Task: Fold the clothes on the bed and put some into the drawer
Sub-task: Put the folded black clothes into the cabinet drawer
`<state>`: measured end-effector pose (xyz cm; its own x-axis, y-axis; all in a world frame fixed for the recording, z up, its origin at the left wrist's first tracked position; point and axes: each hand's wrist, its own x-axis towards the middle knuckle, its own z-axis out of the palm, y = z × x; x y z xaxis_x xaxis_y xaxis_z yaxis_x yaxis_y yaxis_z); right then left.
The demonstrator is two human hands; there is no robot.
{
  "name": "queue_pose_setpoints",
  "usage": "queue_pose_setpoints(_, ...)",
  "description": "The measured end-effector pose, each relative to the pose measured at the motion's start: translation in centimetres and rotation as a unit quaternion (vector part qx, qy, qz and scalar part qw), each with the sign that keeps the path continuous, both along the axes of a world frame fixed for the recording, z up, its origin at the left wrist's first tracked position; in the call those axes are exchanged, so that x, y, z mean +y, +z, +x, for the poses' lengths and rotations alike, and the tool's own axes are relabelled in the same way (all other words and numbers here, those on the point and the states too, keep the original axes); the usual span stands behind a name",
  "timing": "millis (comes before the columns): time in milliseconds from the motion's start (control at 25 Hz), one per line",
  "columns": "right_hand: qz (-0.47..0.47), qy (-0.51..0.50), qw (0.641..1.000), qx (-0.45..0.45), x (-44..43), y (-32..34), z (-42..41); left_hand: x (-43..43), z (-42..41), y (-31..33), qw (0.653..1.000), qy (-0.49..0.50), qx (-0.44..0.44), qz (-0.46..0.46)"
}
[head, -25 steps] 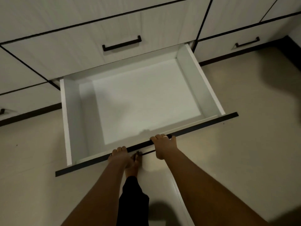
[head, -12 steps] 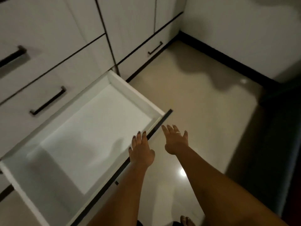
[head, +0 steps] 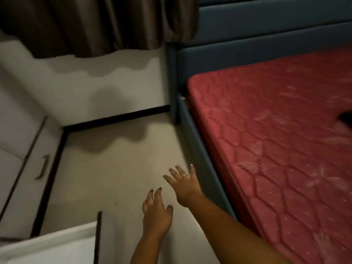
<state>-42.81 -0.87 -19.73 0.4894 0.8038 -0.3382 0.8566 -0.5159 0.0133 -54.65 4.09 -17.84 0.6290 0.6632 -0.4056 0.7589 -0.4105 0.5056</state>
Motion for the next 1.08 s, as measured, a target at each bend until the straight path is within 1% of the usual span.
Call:
queue_pose_setpoints(120, -0.005, -0.094, 0.996, 0.003, -9.3, 0.4, 9.0, -8.0, 9.3, -0.3, 0.996, -0.092, 0.005, -0.016)
queue_pose_setpoints(240, 0.001, -0.226, 0.974, 0.02, -21.9, -0.7, 17.5, -18.4, 18.8, -1.2, 0.974, -0.222, 0.031, -0.021)
queue_pose_setpoints(320, 0.0, -0.31, 0.951, 0.012, -30.7, -1.4, 22.7, -25.4, 24.8, -1.5, 0.948, -0.316, 0.031, -0.004)
queue_pose_setpoints(400, -0.002, -0.4, 0.917, 0.0, -40.8, -2.1, 26.4, -33.7, 30.1, -2.4, 0.917, -0.398, 0.025, -0.004)
queue_pose_setpoints(480, -0.014, -0.474, 0.88, 0.004, -48.5, -2.0, 28.3, -39.7, 33.4, -3.5, 0.893, -0.449, 0.029, -0.01)
queue_pose_setpoints(560, -0.035, -0.523, 0.852, 0.009, -55.2, -2.6, 28.9, -45.2, 35.0, -4.4, 0.867, -0.497, 0.043, -0.003)
queue_pose_setpoints(680, -0.06, -0.566, 0.822, -0.005, -62.4, -4.1, 29.9, -50.7, 36.7, -6.5, 0.836, -0.542, 0.082, 0.01)
queue_pose_setpoints(800, -0.108, -0.558, 0.822, -0.007, -66.4, -4.7, 32.4, -53.3, 37.7, -8.2, 0.792, -0.593, 0.14, 0.033)
queue_pose_setpoints(880, -0.15, -0.555, 0.818, -0.012, -68.8, -5.1, 34.5, -54.6, 37.8, -8.5, 0.769, -0.614, 0.17, 0.051)
queue_pose_setpoints(1000, -0.215, -0.573, 0.791, 0.006, -71.7, -5.1, 37.3, -56.2, 38.4, -9.0, 0.756, -0.616, 0.197, 0.107)
queue_pose_setpoints(1080, -0.231, -0.586, 0.776, 0.022, -73.5, -5.6, 38.4, -57.0, 38.9, -9.4, 0.749, -0.616, 0.202, 0.132)
